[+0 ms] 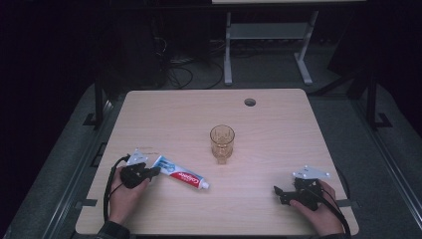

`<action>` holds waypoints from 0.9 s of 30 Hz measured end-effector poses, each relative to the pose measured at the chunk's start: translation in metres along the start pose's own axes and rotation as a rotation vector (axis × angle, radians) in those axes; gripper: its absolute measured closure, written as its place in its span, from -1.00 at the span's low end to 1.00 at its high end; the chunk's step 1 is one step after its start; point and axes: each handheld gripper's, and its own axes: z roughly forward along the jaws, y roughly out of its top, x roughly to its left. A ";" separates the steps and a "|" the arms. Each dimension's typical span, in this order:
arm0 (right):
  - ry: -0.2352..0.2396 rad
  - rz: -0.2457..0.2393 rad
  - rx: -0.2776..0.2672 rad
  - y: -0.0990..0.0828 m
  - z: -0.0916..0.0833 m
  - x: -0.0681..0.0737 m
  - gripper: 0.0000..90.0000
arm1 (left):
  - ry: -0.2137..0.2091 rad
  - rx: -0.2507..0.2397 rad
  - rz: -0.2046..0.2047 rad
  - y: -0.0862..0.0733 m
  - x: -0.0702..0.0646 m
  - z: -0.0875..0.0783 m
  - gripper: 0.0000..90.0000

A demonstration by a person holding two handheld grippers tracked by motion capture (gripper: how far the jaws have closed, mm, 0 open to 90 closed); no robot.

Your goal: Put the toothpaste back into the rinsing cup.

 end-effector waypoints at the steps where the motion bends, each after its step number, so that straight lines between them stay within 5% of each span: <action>1: 0.000 0.000 0.000 0.000 0.000 0.000 -0.78 | 0.000 0.000 0.000 0.000 0.000 0.000 1.00; 27: 0.000 0.000 0.000 0.000 0.000 0.000 -0.78 | -0.004 -0.015 0.027 0.037 -0.006 0.035 1.00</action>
